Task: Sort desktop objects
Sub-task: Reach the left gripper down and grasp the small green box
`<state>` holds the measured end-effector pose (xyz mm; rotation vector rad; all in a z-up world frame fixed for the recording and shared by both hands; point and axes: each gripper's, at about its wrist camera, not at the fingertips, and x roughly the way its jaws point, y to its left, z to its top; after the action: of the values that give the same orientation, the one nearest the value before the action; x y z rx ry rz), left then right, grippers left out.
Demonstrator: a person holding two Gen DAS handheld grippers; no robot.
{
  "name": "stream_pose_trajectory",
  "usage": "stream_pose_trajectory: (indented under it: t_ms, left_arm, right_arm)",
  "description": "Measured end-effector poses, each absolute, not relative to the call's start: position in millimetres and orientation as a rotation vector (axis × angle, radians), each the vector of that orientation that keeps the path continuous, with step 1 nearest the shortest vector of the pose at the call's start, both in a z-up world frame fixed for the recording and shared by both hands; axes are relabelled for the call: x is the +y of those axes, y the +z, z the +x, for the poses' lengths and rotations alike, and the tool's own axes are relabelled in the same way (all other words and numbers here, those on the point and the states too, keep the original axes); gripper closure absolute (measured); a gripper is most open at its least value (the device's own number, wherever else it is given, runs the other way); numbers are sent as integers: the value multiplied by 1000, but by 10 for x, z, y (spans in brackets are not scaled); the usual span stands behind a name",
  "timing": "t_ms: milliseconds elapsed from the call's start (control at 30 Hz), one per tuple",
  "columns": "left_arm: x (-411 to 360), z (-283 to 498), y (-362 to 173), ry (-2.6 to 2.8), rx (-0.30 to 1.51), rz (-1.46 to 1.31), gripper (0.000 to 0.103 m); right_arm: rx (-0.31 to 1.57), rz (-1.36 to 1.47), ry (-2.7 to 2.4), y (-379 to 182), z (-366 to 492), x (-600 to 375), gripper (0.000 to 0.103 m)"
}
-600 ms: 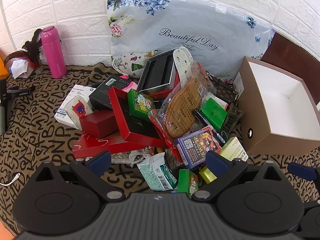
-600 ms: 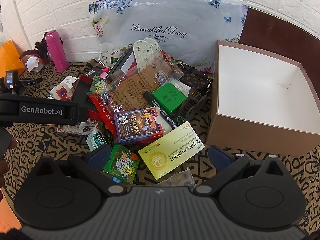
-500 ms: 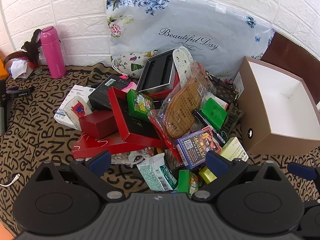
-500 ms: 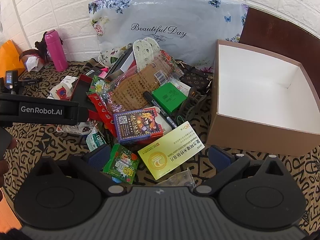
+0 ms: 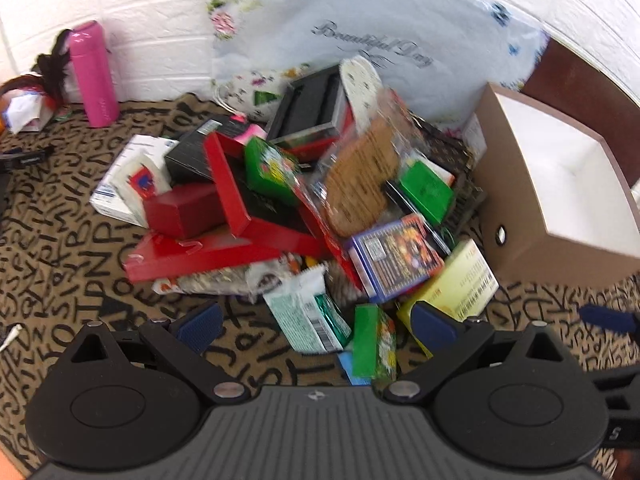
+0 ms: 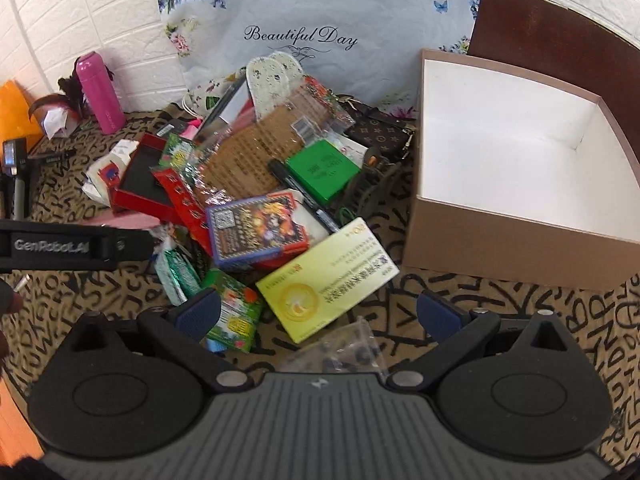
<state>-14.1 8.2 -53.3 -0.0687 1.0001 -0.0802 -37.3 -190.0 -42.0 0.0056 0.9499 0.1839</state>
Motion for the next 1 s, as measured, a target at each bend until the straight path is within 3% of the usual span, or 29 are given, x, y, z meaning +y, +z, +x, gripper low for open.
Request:
stream_pose_trajectory:
  t_ms: [200,267,500,700,767,867,967,1000]
  left_arm:
    - [-16,-192,-833,-202,1075,-55,2]
    - [-66,-156,-934,-232,1109,-69,9]
    - [-187,-24,-1172,-307,1161,-95,16]
    - [-195,127,-1317,-345,1223,-140,31]
    - [-212,169,-1375,-362,1247,-152,46]
    - [-238,204,-1413,-379,1259,-157,51]
    - [-238,225,-1429,-382,1259,-173,51]
    - [-233,234,-1435,-381,1261,-181,51]
  right_arm:
    - [1000,-189,293,-723,-518,-1950,2]
    - [1035,-210,332,-854,-557,-1940,2]
    - [1084,-247,421,-1098,-465,-1818,2]
    - [1120,-277,439,-1214,-314,-1757,2]
    - [1136,-266,435,-1246,-280,-1765,2]
    - [1146,-258,418,-1284,-246,-1784,3]
    - [1158,-249,412,-1312,-232,-1817,28]
    - [1168,-246,412,-1325,-229,-1824,28]
